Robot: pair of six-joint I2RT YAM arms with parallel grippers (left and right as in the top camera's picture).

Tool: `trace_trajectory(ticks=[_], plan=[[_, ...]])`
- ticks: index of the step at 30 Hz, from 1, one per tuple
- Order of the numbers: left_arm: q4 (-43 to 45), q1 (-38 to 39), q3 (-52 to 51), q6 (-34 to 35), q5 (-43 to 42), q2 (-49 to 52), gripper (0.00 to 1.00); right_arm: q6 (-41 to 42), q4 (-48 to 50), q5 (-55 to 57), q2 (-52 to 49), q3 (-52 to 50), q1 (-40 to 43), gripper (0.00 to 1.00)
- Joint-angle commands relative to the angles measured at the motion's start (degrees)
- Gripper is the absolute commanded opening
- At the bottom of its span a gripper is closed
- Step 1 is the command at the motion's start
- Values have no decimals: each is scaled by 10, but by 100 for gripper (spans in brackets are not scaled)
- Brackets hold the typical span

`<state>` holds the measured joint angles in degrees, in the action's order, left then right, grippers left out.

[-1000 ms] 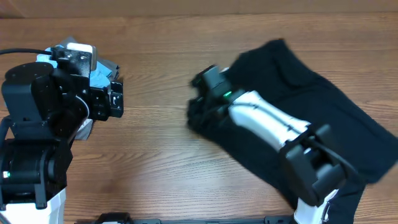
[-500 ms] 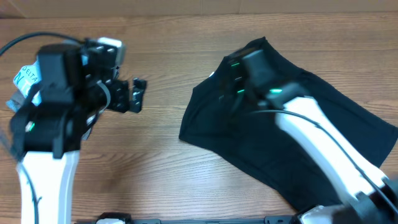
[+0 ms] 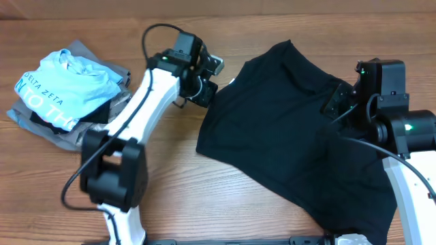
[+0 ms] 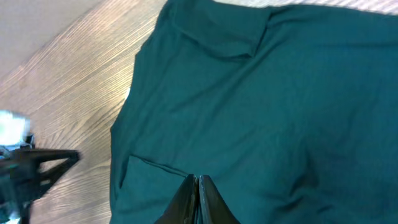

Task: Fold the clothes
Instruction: 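Pull the black T-shirt apart with both grippers to spread it flat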

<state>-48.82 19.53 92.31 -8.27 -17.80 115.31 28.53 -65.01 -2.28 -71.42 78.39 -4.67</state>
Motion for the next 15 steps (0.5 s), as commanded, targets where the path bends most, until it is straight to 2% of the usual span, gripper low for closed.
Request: trace_trajectory(ticks=[1, 5, 7, 12, 15], plan=[[39, 16, 7, -24, -50, 74, 4, 7, 2, -4, -5, 7, 3, 4], [57, 17, 7, -25, -35, 117, 4, 7, 3, -3, -5, 7, 3, 4], [56, 14, 7, -24, -2, 132, 4, 7, 3, -3, -6, 7, 3, 5], [20, -14, 7, 43, 200, 151, 4, 7, 2, 19, -11, 7, 3, 5], [-10, -56, 7, 73, 287, 151, 4, 7, 2, 45, -21, 7, 3, 6]])
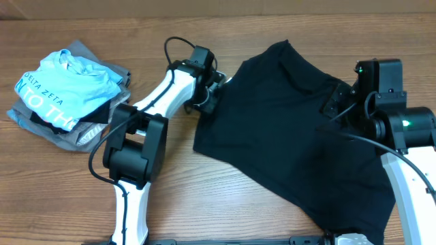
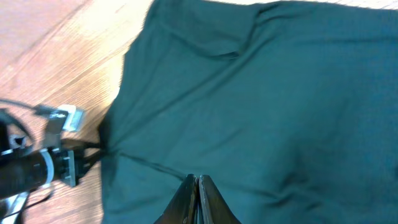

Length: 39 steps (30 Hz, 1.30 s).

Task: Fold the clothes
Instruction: 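Pull the black T-shirt apart with both grippers to spread it flat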

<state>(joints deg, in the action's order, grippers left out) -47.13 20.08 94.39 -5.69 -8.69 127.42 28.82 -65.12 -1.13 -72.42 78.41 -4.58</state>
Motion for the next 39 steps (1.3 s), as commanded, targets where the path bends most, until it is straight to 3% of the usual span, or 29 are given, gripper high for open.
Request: trace_trajectory(ticks=[1, 7, 14, 22, 32, 36, 39], plan=[[-41, -85, -13, 51, 203, 30, 4, 4, 3, 41, -17, 7, 2, 6], [-102, -185, -12, 50, 127, 0, 4, 15, 9, 41, -105, 7, 41, 9], [-96, -202, -12, 50, 110, -160, 4, 14, 52, 37, -268, 7, 156, 8], [-118, -200, -12, 50, 12, -306, 10, 15, 157, 10, -420, 7, 246, 4], [-167, -200, -12, 51, 11, -325, 10, 150, 344, -22, -565, 10, 253, 4], [-168, -200, -12, 51, 11, -325, 23, 142, 408, -32, -575, 34, 258, 4], [-168, -200, -12, 51, 2, -325, 31, 53, 392, -85, -572, 103, 269, 4]])
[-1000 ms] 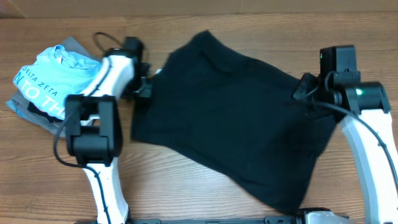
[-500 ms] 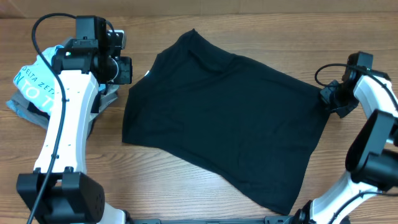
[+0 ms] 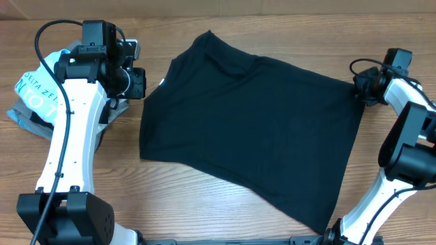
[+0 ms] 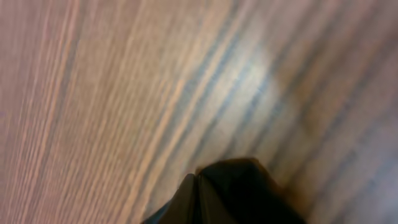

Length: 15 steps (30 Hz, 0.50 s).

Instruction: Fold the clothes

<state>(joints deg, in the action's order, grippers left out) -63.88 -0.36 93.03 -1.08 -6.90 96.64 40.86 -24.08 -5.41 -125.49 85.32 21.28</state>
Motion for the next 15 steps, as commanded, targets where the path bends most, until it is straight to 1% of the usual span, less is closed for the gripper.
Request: trace_trajectory(ticks=[1, 3, 5, 7, 8, 9, 10, 11, 12, 13, 15], plan=[[0, 4, 1, 5, -25, -17, 32, -93, -39, -68, -38, 59, 15, 5], [1, 4, 1, 4, -33, -17, 35, -140, -93, -115, -25, 113, 23, 14], [1, 4, 2, 4, -33, -17, 36, -169, -134, -147, -10, 150, 30, 17], [1, 4, 2, 4, -33, -17, 39, -194, -191, -182, 18, 191, 37, 23], [0, 4, 2, 4, -33, -17, 40, -203, -239, -186, 45, 212, 42, 30], [-3, 4, 2, 4, -33, -17, 40, -203, -254, -186, 55, 214, 44, 36], [-10, 4, 2, 4, -32, -17, 43, -203, -311, -162, 72, 214, 47, 51], [-13, 4, 1, 4, -33, -17, 43, -203, -343, -132, 72, 214, 47, 53], [-15, 4, 1, 4, -32, -17, 43, -203, -381, -77, 66, 205, 47, 56], [-15, 4, 2, 4, -32, -17, 43, -203, -393, -55, 63, 196, 46, 57], [-14, 4, 2, 4, -32, -17, 44, -201, -395, 9, 58, 146, 45, 58]])
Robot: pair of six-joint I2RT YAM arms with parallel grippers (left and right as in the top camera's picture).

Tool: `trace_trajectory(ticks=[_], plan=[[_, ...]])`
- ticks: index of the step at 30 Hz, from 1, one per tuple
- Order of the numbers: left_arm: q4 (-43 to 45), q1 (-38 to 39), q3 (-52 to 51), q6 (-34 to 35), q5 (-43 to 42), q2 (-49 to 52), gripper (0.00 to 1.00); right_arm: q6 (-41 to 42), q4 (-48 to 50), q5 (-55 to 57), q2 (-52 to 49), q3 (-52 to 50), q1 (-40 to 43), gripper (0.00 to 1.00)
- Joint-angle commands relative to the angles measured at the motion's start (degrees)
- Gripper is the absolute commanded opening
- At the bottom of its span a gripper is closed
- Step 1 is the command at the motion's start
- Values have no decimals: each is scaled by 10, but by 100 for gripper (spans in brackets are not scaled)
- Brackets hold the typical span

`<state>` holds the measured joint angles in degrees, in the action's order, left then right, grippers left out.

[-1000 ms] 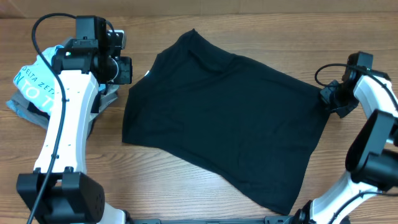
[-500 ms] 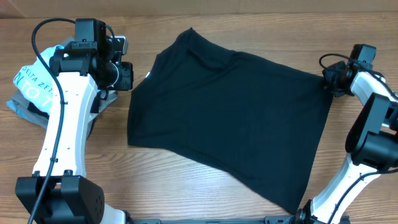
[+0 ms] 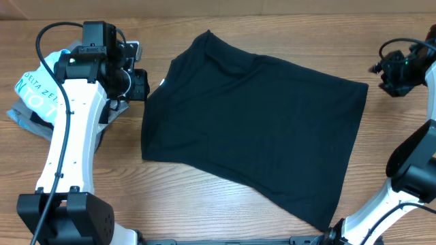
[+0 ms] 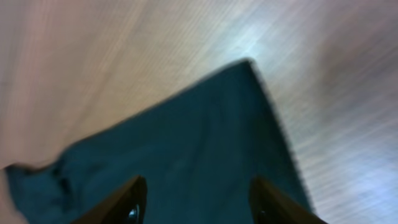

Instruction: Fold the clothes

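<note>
A black shirt [image 3: 252,129] lies spread flat across the middle of the table, its collar toward the far left. In the overhead view my left gripper [image 3: 141,85] is right at the shirt's left edge; whether it grips the cloth does not show. My right gripper [image 3: 390,76] hangs just beyond the shirt's far right corner, apart from it. The right wrist view shows that gripper [image 4: 198,183] open, both fingers [image 4: 127,202] spread wide, and the shirt's corner [image 4: 186,143] lying loose on the wood below them.
A pile of folded clothes [image 3: 48,88], light blue on top of grey, sits at the far left beside the left arm. Bare wooden table [image 3: 204,204] shows in front of the shirt and to its right.
My right gripper was shut on the shirt's far right corner; now it is open and stands a little to the right of the corner. The shirt and left gripper have hardly moved.
At first the shirt lay rumpled at the right, my right gripper shut on it and the left gripper near its left edge. Then the left gripper was at that edge. Later the shirt lay stretched flat between both grippers, further left. Now the right corner is released.
</note>
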<state>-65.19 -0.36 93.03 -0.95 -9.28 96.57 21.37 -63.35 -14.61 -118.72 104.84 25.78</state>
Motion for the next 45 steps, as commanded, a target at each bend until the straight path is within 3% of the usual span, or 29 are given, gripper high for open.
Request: trace_trajectory(ticks=[1, 3, 10, 12, 14, 18, 24, 27, 30, 33, 36, 40, 45], plan=[[-2, 4, 2, 1, -9, -17, 45, -1, 16, 132, -9, -86, 0, 61], [-2, 4, 1, 1, -9, -17, 45, -2, 57, 153, -10, -143, 3, 67], [5, 4, 1, 1, -9, -17, 47, -38, 227, 70, -9, -287, 8, 66], [8, 4, 2, 1, -9, -17, 47, -38, 246, 60, -10, -298, 6, 56], [11, 4, 1, 1, -9, -17, 49, -36, 263, 60, -10, -301, 5, 33], [19, 4, 1, 1, -9, -17, 50, -18, 323, 72, -10, -302, 5, 4], [22, 4, 1, 1, -9, -17, 51, -1, 414, 69, -10, -301, 5, 4], [31, 4, 1, 1, -15, -16, 53, -2, 398, 60, -7, -275, 10, 4], [46, 9, 1, -40, -61, -10, 43, -21, 310, -24, 22, -206, 28, 18], [45, 24, 1, -74, -51, 7, 28, -21, 250, -111, 63, -160, 37, 28], [11, 30, -1, -92, -51, 51, 7, -17, 199, -198, 137, -129, 38, 31], [-46, 30, -19, -91, -51, 116, 4, -17, 134, -217, 221, -125, 23, 32], [20, 30, -118, -43, -6, 144, 4, -19, 47, -215, 291, -125, 2, 33]])
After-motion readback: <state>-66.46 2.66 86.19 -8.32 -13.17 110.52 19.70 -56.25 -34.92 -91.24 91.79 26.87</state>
